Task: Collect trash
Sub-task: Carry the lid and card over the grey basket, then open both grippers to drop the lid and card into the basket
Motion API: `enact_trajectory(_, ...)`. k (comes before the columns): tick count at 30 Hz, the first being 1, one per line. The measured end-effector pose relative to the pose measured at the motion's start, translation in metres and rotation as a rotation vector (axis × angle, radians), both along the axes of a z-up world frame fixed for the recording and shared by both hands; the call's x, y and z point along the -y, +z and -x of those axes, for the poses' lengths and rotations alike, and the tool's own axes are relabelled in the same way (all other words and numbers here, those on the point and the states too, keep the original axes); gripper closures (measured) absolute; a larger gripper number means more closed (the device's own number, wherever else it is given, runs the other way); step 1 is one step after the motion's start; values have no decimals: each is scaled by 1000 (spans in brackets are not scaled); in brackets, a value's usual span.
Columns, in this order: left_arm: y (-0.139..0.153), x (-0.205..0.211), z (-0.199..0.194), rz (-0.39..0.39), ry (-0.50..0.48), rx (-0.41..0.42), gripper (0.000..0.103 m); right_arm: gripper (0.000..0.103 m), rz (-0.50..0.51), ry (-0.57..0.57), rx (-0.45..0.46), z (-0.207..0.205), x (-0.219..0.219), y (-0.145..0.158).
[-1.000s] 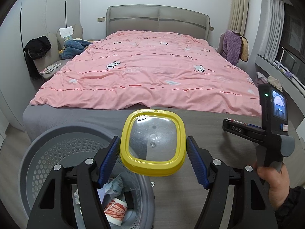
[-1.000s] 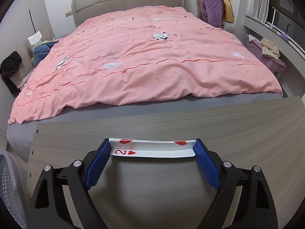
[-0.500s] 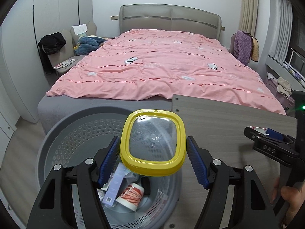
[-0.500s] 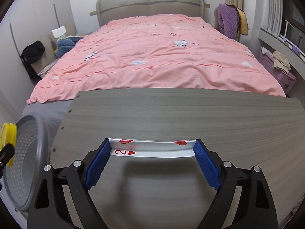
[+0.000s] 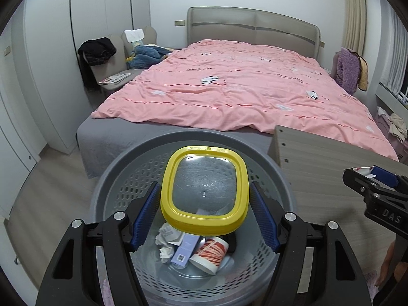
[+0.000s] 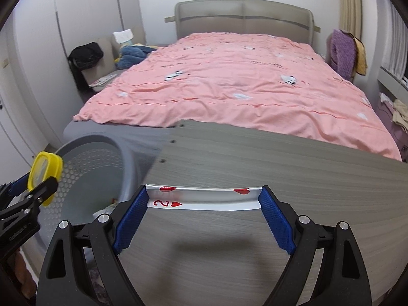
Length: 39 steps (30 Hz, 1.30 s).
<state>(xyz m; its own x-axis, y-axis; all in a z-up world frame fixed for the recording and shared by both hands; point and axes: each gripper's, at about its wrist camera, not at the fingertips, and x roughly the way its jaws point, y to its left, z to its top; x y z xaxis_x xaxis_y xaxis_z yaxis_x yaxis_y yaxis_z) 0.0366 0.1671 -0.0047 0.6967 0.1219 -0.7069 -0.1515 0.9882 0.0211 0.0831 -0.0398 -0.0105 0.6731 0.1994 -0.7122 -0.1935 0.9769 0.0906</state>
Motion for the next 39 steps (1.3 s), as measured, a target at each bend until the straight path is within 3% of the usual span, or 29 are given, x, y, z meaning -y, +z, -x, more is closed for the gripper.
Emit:
enact_trajectory(6, 1, -28, 2, -1, 60, 0, 35, 18, -9, 103, 32, 6, -36, 16)
enact_trajectory(14, -4, -52, 6, 10, 101, -12, 35, 18, -17, 225, 14, 4, -75, 12)
enact_trajectory(24, -19, -68, 7, 30, 124, -45, 35, 18, -14, 282, -20, -3, -101, -2)
enact_trajectory(39, -20, -76, 8, 35, 145, -40, 35, 18, -23, 335, -32, -7, -117, -5)
